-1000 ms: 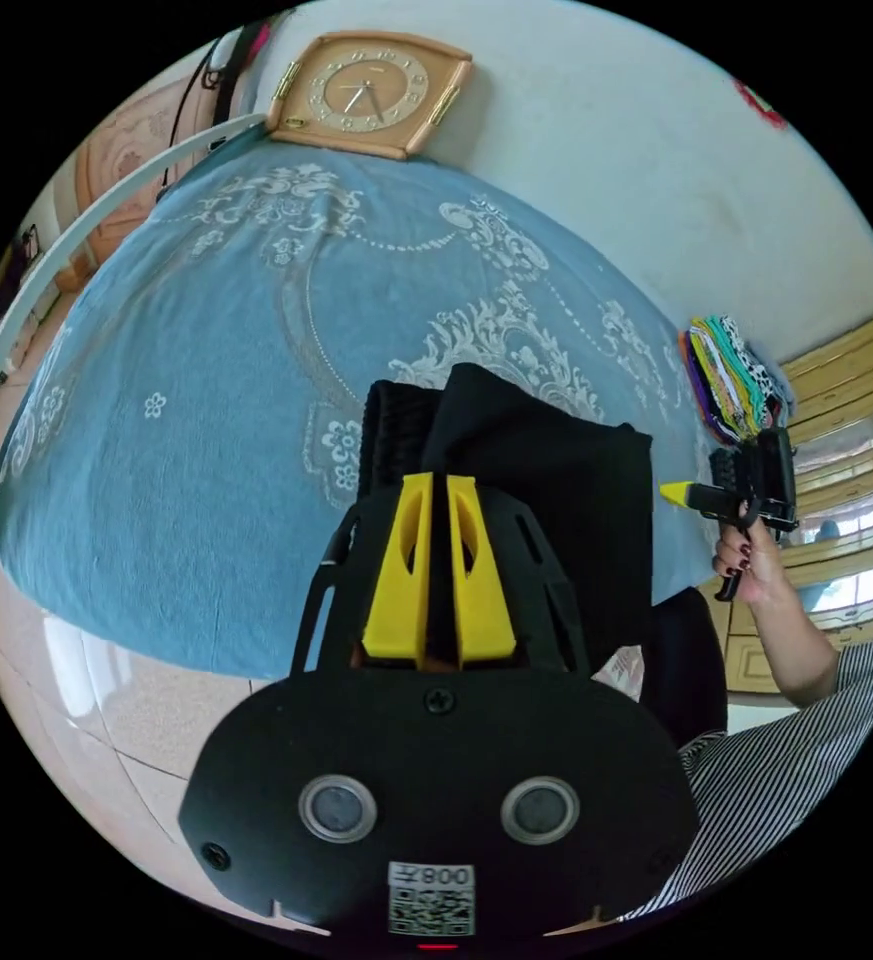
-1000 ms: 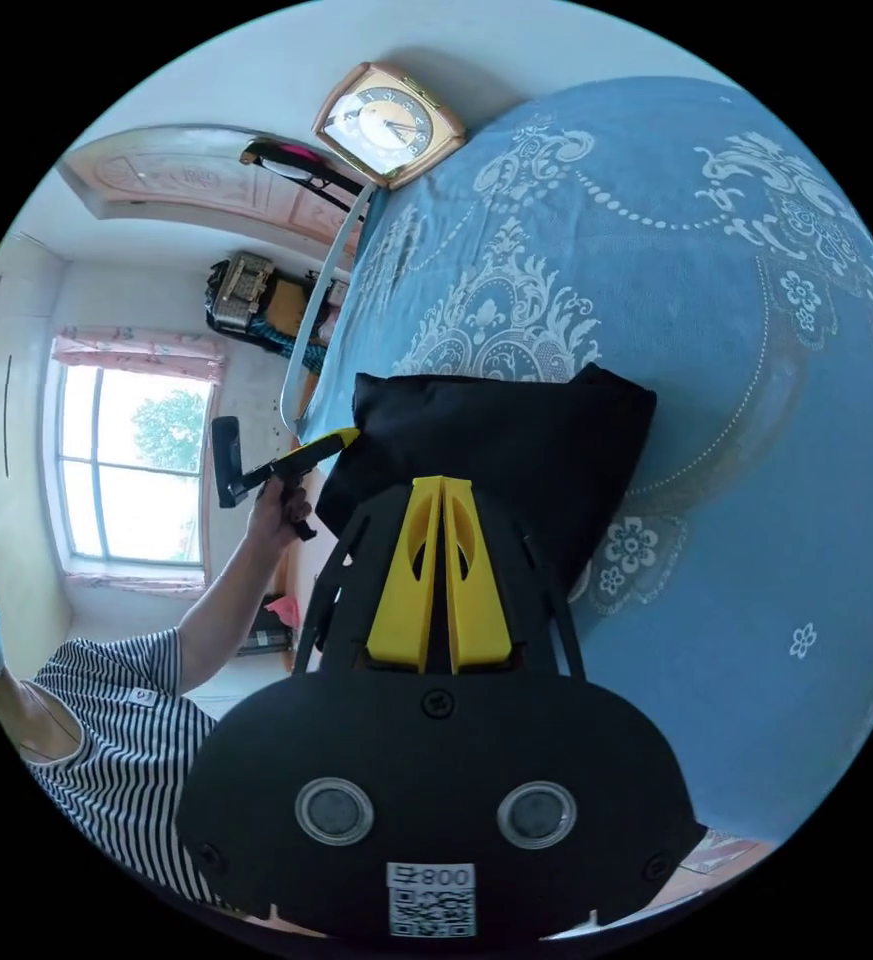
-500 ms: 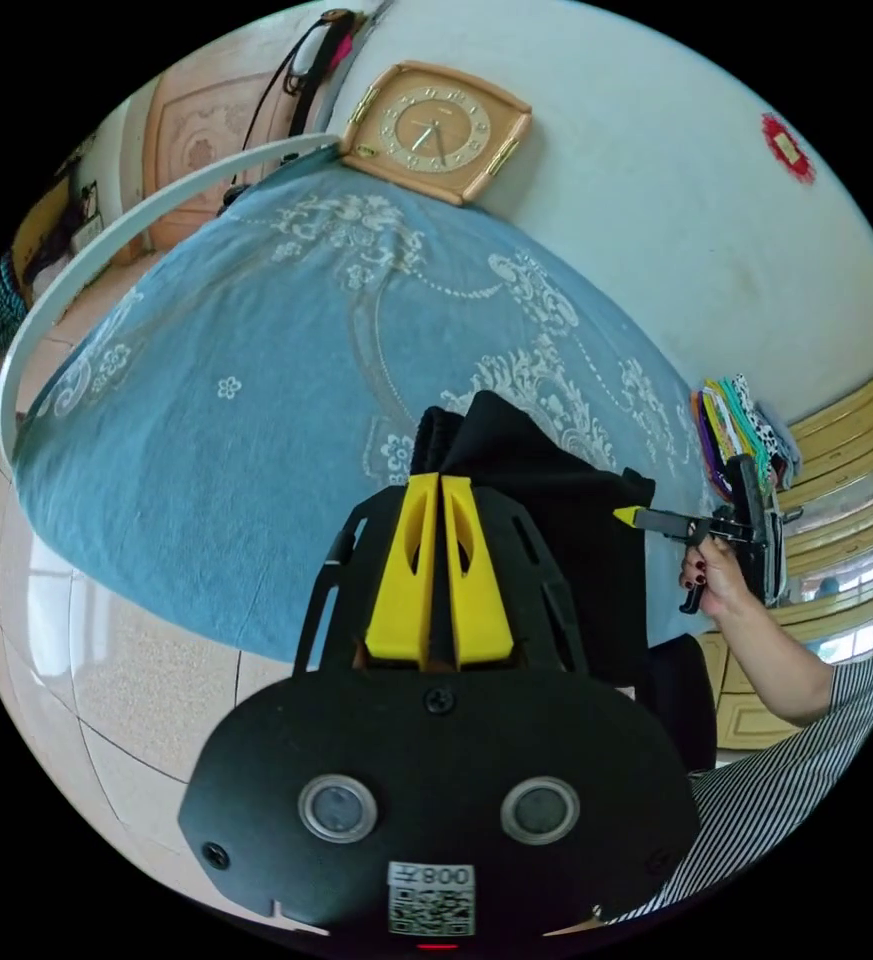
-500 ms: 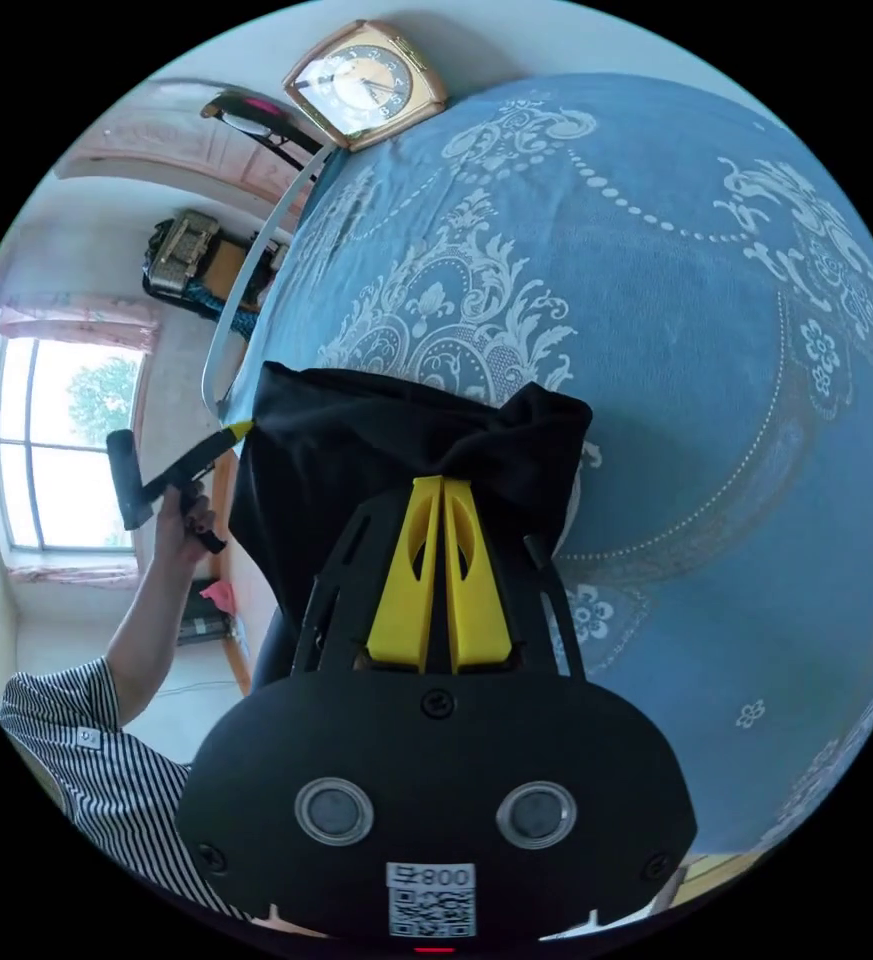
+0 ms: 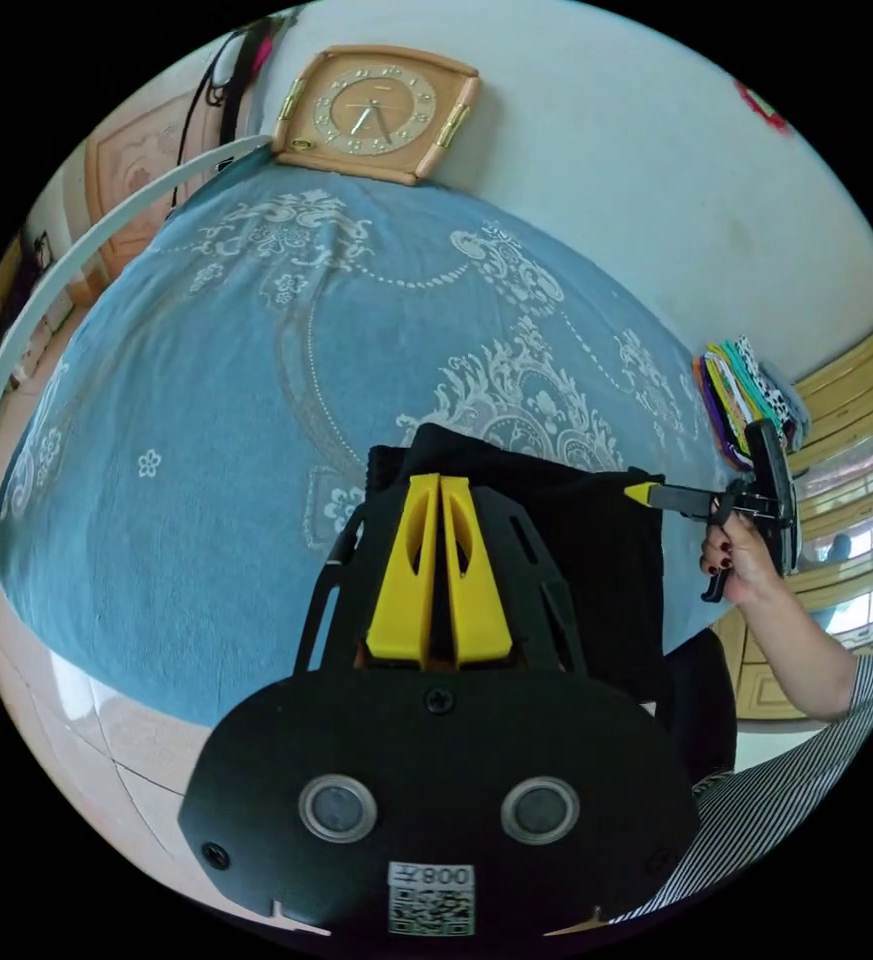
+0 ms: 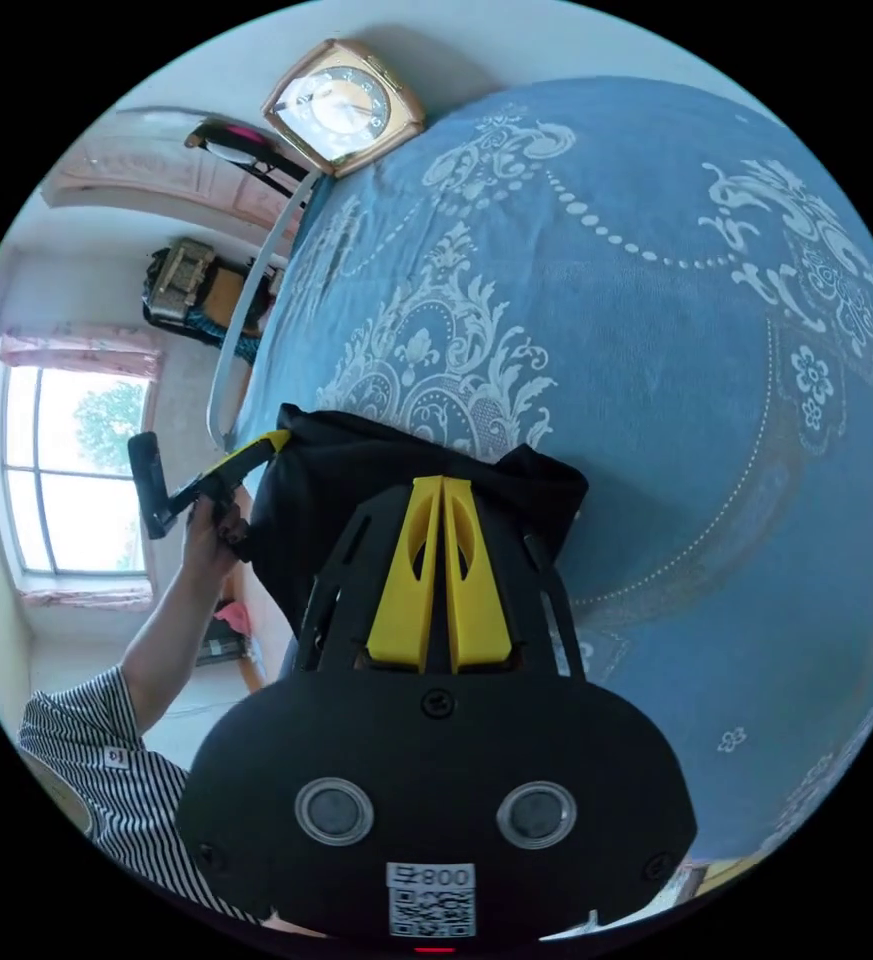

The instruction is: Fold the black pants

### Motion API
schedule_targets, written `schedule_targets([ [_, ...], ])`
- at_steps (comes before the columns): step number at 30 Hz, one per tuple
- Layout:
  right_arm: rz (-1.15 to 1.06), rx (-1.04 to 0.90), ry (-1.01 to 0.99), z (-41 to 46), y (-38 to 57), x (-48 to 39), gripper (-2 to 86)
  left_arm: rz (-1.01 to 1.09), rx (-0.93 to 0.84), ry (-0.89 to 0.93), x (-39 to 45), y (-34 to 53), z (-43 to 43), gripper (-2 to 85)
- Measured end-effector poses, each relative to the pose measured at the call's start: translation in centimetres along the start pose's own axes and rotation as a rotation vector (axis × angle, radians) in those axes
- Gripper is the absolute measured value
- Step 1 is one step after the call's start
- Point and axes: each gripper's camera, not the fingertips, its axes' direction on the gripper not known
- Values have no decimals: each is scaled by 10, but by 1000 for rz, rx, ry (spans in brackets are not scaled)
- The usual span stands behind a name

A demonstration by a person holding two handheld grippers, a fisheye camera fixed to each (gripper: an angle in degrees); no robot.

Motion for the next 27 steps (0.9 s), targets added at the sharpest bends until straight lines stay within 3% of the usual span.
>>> schedule_targets([
  [7, -49, 32, -24, -14, 33, -13, 0, 49, 106, 67, 43, 20, -12, 2],
  [11, -27, -15, -34, -1, 38, -11, 0, 101, -28, -46, 68, 16, 31, 1],
  [18, -62, 96, -14, -38, 75, -22, 0, 164, 56, 68, 118, 39, 23, 1],
  [22, 40, 80, -31, -29, 84, 7, 0, 251, -134, -2, 156, 47, 82, 2],
  [27, 32, 82, -18, -35, 97, 6, 0, 169, -26, 1, 159, 55, 65, 2],
])
